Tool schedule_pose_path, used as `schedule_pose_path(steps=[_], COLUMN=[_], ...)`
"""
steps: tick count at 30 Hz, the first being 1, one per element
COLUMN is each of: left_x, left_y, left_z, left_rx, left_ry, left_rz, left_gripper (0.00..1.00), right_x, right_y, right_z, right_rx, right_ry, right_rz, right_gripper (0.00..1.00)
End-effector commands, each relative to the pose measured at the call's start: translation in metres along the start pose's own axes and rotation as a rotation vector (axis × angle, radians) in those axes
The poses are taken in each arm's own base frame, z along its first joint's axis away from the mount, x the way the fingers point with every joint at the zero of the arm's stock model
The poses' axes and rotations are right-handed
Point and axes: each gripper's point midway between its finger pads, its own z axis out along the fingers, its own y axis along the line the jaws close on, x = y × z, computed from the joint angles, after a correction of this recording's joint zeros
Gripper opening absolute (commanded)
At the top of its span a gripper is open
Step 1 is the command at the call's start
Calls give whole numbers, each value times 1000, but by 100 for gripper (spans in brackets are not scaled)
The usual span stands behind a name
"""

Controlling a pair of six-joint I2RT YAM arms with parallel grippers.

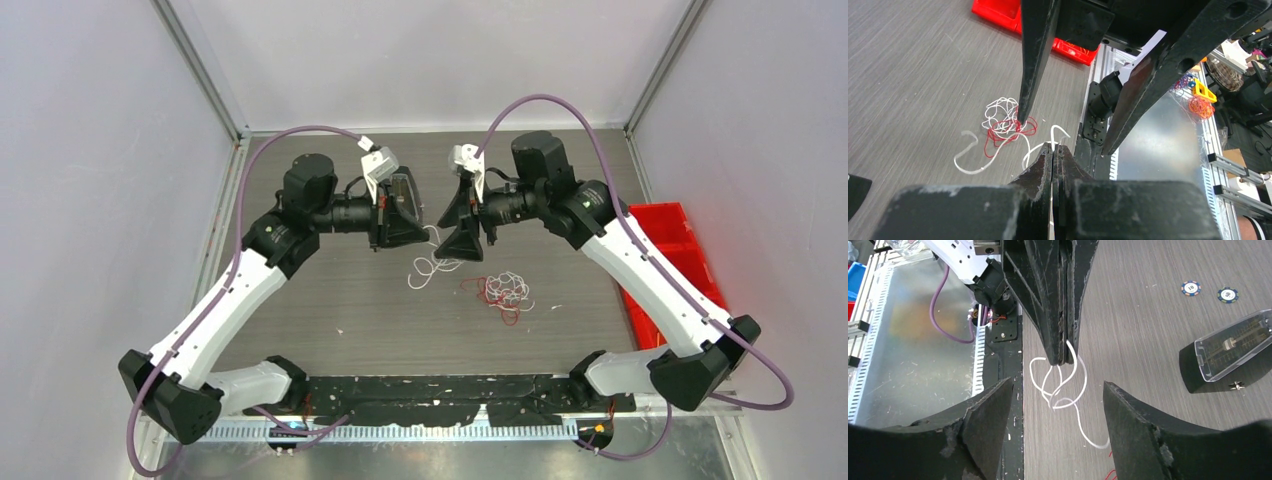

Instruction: Untangle the cables

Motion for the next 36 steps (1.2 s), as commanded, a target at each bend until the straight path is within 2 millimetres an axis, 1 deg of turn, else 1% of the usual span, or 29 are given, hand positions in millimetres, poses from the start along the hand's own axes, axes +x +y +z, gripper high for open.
schedule_pose_path(steps=[1, 2, 4, 5, 6, 7, 8, 9, 10, 11, 12, 13, 14, 15, 16, 18, 19, 20, 21, 22, 23, 24, 25, 26, 29, 30, 31, 34, 36], left_x=[-23, -24, -24, -24, -25, -23, -23, -22, -22, -23, -25, -26, -28, -30, -30, -30, -29, -28, -27, -25, -23, -22, -22, -21, -19, -18, -18, -15, -12], left_y=[-12, -13, -15, -14, -15, -14, -13, -10, -7, -2, 3, 8, 11, 15, 17, 21, 21, 22, 23, 24, 24, 24, 24, 24, 25, 25, 25, 25, 27], left_z=[2, 2, 3, 3, 2, 1, -1, -3, -6, -9, -14, -18, -22, -26, -29, -33, -35, -36, -37, -38, -38, -38, -37, -37, -36, -36, -35, -34, -34], left_rx=[28, 32, 36, 33, 31, 23, 8, -9, -28, -55, -78, -99, -118, -135, -145, -165, -170, -177, -183, -186, -189, -186, -186, -185, -183, -181, -178, -169, -170], left_ry=[-48, -48, -46, -43, -42, -35, -33, -34, -37, -46, -58, -67, -78, -85, -89, -92, -93, -93, -92, -91, -89, -88, -88, -86, -81, -78, -75, -70, -64], left_rz=[82, 86, 89, 88, 92, 94, 96, 97, 99, 94, 90, 85, 86, 86, 86, 84, 84, 86, 89, 87, 86, 86, 84, 81, 74, 71, 69, 64, 61], left_gripper=[0, 0, 0, 0, 0, 0, 7, 19, 36, 52, 62, 71, 81, 88, 91, 96, 97, 98, 98, 99, 99, 99, 100, 100, 100, 99, 100, 100, 99], right_x=[-9, -8, -6, -5, -7, -6, -9, -9, -11, -11, -13, -11, -16, -10, -14, -9, -6, 3, 2, 13, 12, 23, 25, 38, 64, 76, 90, 124, 139], right_y=[-2, -6, -11, -13, -15, -17, -19, -24, -26, -38, -41, -54, -55, -67, -67, -81, -79, -83, -86, -91, -97, -100, -107, -108, -122, -122, -128, -134, -137], right_z=[4, 6, 7, 7, 5, 3, -1, -8, -15, -27, -37, -53, -64, -82, -93, -128, -138, -155, -166, -186, -199, -216, -229, -245, -283, -297, -313, -339, -353], right_rx=[-3, 9, 27, 34, 55, 68, 91, 115, 130, 173, 187, 236, 248, 300, 317, 411, 433, 479, 517, 573, 614, 657, 692, 717, 782, 795, 816, 818, 819], right_ry=[-24, -19, -10, -6, -4, 1, -1, -3, -12, -24, -41, -50, -66, -58, -64, -46, -27, 3, 19, 54, 73, 113, 141, 185, 285, 324, 371, 456, 488], right_rz=[-35, -33, -35, -39, -45, -51, -62, -61, -64, -51, -45, -19, -20, 4, -18, -12, 4, 9, -5, 11, 0, 14, 13, 30, 75, 80, 84, 138, 151], right_gripper=[69, 67, 51, 33, 23, 10, 8, 6, 6, 6, 5, 6, 5, 5, 5, 5, 5, 6, 5, 6, 5, 6, 6, 5, 5, 5, 5, 5, 5])
